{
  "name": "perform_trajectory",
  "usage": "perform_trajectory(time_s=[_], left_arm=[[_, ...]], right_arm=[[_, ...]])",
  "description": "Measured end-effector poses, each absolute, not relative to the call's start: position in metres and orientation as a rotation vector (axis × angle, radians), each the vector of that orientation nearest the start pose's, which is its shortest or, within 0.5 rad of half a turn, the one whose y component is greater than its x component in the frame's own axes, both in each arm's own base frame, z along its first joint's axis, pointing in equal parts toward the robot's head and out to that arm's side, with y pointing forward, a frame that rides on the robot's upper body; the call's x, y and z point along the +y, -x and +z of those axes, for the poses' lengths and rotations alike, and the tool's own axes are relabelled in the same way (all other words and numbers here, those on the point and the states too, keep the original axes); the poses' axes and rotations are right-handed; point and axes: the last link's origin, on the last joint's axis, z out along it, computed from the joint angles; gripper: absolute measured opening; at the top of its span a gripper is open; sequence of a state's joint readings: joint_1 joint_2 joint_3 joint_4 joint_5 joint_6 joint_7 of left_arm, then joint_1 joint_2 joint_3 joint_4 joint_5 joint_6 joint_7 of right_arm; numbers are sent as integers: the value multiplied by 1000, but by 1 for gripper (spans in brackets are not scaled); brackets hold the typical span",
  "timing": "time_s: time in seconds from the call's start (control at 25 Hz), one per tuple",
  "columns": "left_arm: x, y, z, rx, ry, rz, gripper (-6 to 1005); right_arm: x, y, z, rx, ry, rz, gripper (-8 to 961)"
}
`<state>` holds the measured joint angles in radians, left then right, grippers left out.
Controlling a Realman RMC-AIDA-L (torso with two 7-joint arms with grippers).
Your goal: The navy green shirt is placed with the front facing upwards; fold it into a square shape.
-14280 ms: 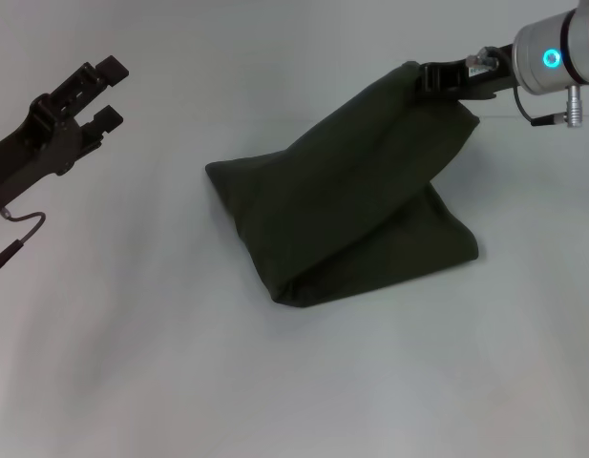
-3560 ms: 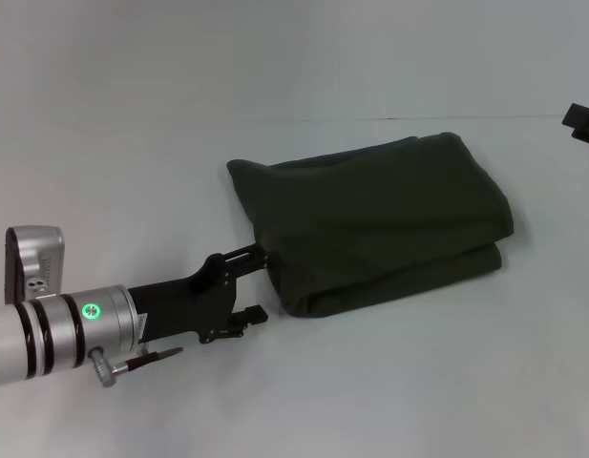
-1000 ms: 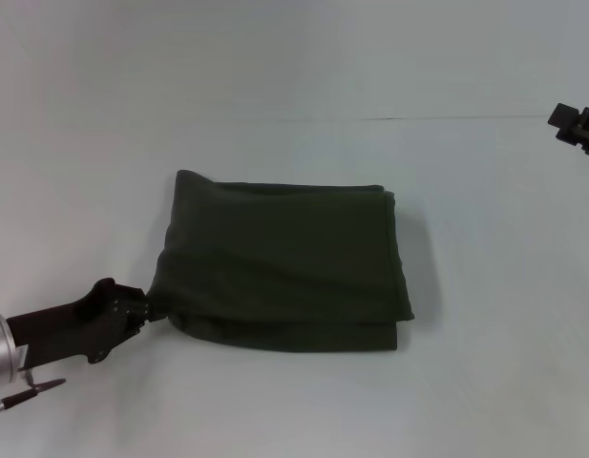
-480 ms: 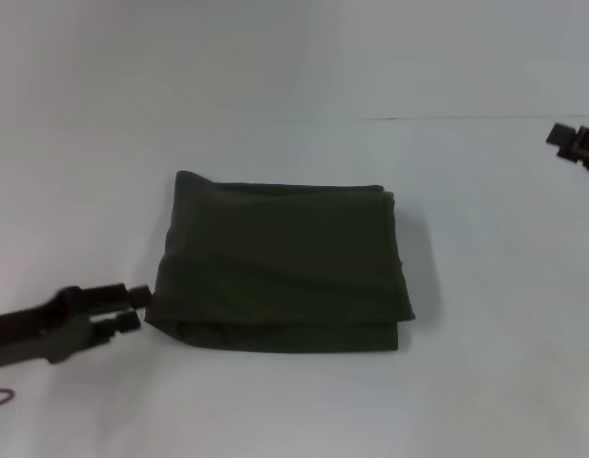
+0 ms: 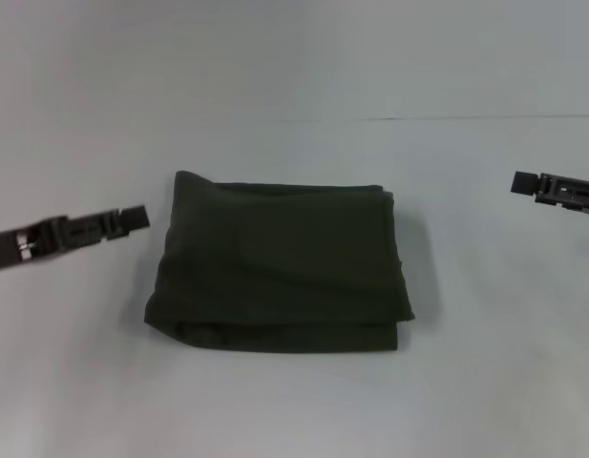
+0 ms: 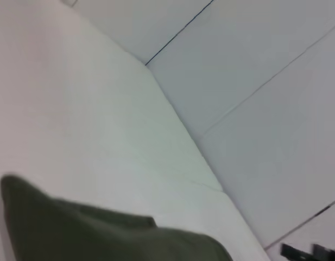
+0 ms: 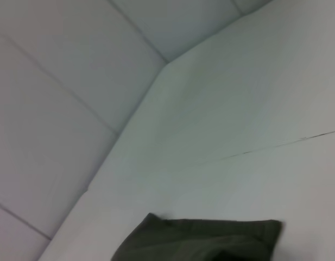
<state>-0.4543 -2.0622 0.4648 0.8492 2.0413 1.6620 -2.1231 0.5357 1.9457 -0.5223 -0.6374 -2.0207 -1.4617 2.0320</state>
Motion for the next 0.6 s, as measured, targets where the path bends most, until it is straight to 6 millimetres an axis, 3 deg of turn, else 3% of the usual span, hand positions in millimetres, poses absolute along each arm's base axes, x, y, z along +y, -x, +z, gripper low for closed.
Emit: perform_trajectory(time_s=[0.16,0.28,0.44,0.6], left_arm=[[340,279,64,-1467,2290,-926,678],[346,271,59,-1366,2342,-911,675],[348,268,59,-1223,2435,-840,674],[345,270,68,-1216,2464,-817,675]], right_arm=[[351,-294,78,1431,2304,863,825],[343,-284,72,1371,2404,897,829],[340,-269,56,1180,2605,780,816],[348,-264,49,1137,2634,693,794]])
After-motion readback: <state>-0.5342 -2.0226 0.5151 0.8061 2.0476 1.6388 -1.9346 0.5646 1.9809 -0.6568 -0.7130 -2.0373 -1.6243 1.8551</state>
